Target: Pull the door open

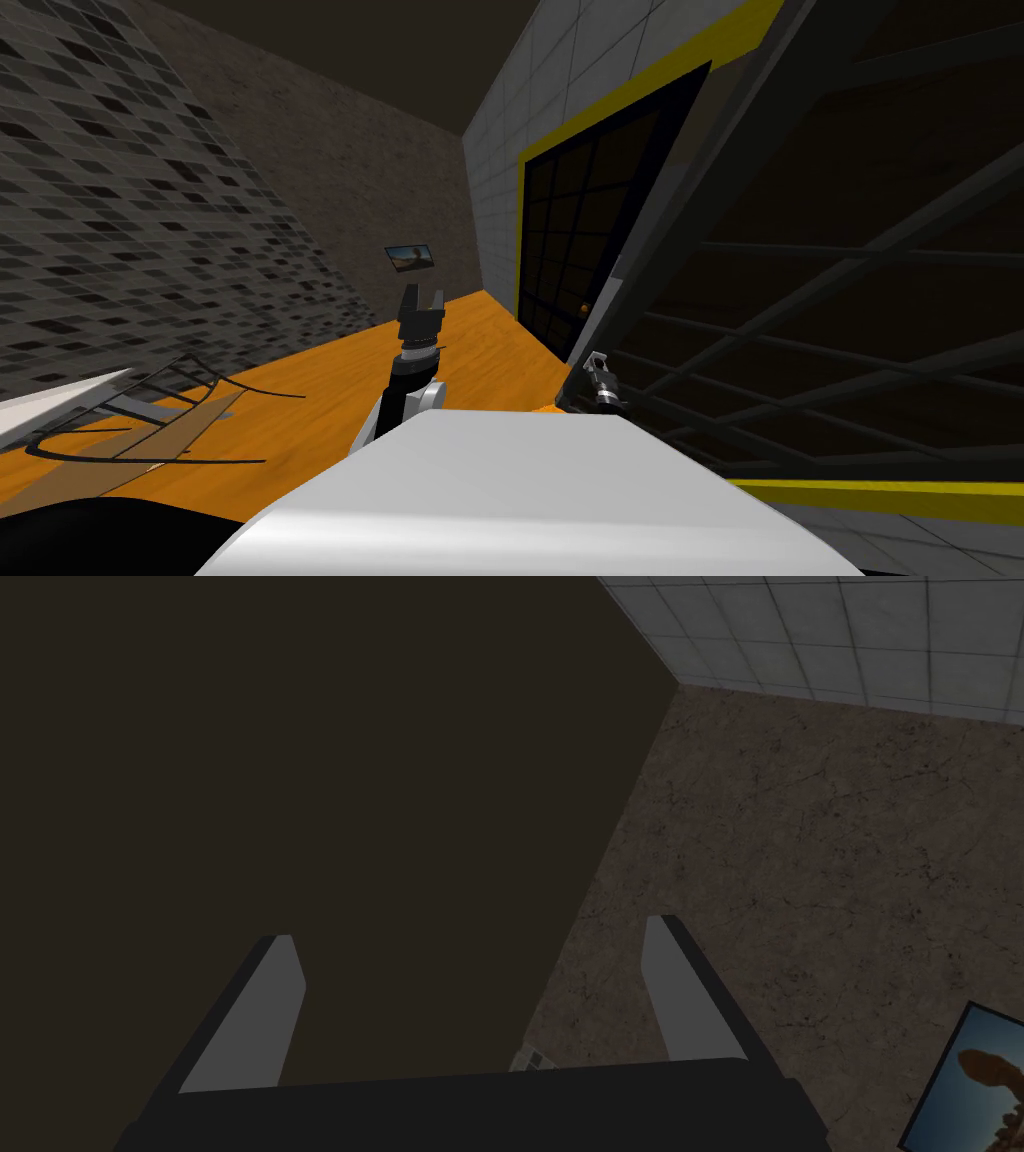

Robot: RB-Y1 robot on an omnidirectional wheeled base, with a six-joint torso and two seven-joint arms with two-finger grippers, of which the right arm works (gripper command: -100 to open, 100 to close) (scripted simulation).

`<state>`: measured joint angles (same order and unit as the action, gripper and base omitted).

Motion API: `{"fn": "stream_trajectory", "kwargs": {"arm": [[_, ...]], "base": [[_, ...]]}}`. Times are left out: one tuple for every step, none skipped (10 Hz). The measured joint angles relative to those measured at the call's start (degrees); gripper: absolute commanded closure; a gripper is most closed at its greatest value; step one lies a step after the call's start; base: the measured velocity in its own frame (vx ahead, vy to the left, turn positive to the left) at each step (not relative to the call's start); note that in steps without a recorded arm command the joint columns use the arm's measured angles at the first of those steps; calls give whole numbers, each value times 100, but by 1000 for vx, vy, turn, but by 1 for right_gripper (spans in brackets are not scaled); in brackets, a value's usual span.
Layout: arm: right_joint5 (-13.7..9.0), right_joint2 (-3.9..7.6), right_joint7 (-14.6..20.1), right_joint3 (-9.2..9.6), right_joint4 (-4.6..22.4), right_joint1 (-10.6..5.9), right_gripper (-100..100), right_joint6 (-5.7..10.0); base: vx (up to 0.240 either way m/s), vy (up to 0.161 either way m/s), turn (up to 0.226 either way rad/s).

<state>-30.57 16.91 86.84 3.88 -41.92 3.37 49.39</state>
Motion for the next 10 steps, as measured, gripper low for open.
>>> {"fn": "stream_trajectory", "kwargs": {"arm": [[45, 30, 67, 76, -2, 1, 100, 9], [56, 14, 80, 102, 10, 20, 100, -3], [75, 42, 117, 149, -4, 59, 100, 3], [101, 90, 178, 202, -22, 66, 100, 33], [128, 136, 235, 258, -67, 94, 100, 52], [160, 177, 299, 325, -77, 124, 100, 82], [190, 220, 360, 391, -116, 173, 100, 97], [218, 265, 413, 448, -162, 208, 100, 117], [249, 308, 475, 511, -171, 235, 100, 151], [282, 355, 545, 583, -194, 273, 100, 180]], "base": [[-113, 9, 18], [-138, -17, 96], [-222, -15, 98], [-220, -21, 86], [-188, -21, 89], [-173, -20, 90], [-228, -9, 88], [-217, -10, 81], [-230, -31, 97], [-258, -4, 87]]}}
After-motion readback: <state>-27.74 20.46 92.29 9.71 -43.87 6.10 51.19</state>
